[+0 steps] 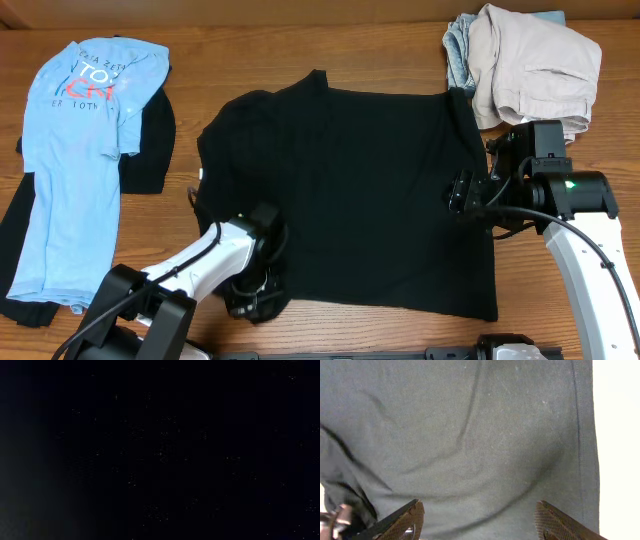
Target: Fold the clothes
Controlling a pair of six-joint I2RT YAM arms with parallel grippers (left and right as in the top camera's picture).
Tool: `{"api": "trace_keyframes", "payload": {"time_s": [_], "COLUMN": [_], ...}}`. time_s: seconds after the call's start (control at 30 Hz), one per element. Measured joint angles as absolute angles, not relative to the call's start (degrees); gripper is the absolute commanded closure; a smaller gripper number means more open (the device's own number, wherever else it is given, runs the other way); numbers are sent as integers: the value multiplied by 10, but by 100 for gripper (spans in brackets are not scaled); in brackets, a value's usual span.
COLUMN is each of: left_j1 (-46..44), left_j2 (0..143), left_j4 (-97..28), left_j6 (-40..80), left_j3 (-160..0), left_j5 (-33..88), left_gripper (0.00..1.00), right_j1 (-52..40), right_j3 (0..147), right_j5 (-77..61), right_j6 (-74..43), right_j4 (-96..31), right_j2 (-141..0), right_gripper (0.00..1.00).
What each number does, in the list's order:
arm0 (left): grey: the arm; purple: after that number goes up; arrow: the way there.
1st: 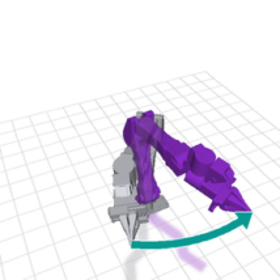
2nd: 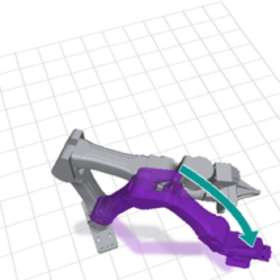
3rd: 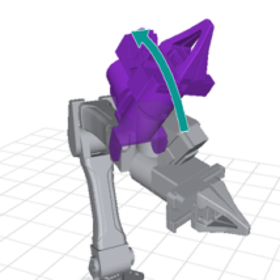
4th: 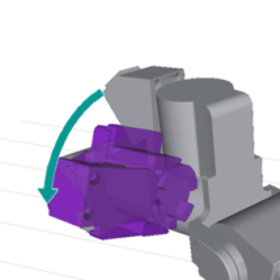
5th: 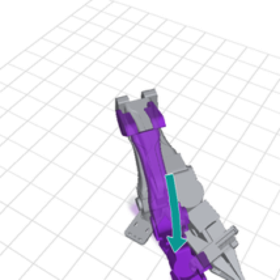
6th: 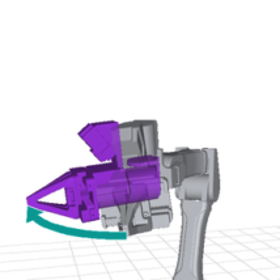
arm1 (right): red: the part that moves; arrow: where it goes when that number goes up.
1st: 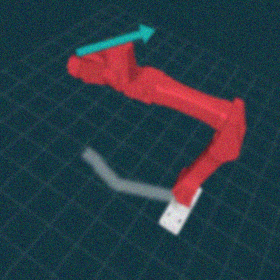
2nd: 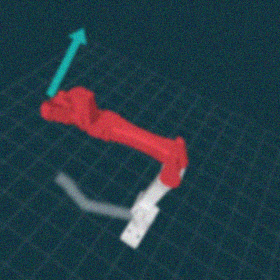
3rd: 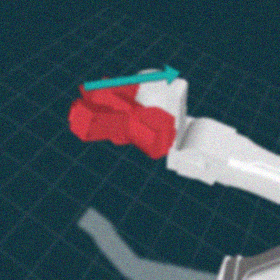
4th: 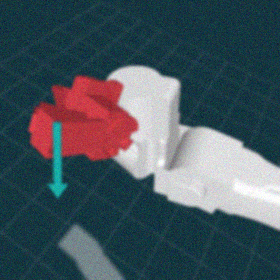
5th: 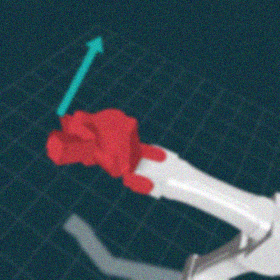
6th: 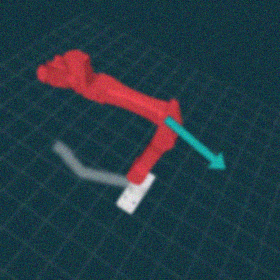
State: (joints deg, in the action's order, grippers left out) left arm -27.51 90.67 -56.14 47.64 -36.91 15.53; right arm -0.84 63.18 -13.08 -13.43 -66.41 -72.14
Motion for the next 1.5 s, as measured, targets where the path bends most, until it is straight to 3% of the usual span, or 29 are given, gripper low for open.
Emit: {"api": "trace_keyframes", "payload": {"time_s": [0.13, 0.5, 0.67, 0.97, 1.03, 1.3, 1.5], "left_j1": [-278, -281, -281, -260, -240, -176, -144], "left_j2": [924, 945, 947, 947, 947, 952, 1023], "left_j4": [-586, -685, -727, -751, -716, -417, -312], "left_j6": [459, 415, 387, 336, 310, 147, 75], "left_j3": [-340, -392, -525, -726, -759, -802, -841], "left_j5": [214, 207, 165, 59, 43, 17, 17], "left_gripper": [96, 95, 67, 34, 30, 28, 28], "right_j1": [-8, -8, -8, -8, -8, -8, -15], "right_j3": [632, 632, 632, 632, 632, 632, 648], "right_j5": [-131, -131, -131, -131, -131, -134, -133], "right_j6": [-135, -135, -134, -134, -134, -104, -96], "right_j4": [-663, -651, -652, -644, -631, -528, -507], "right_j2": [-721, -721, -721, -721, -721, -721, -721], "right_gripper": [25, 25, 23, 21, 21, 20, 20]}}
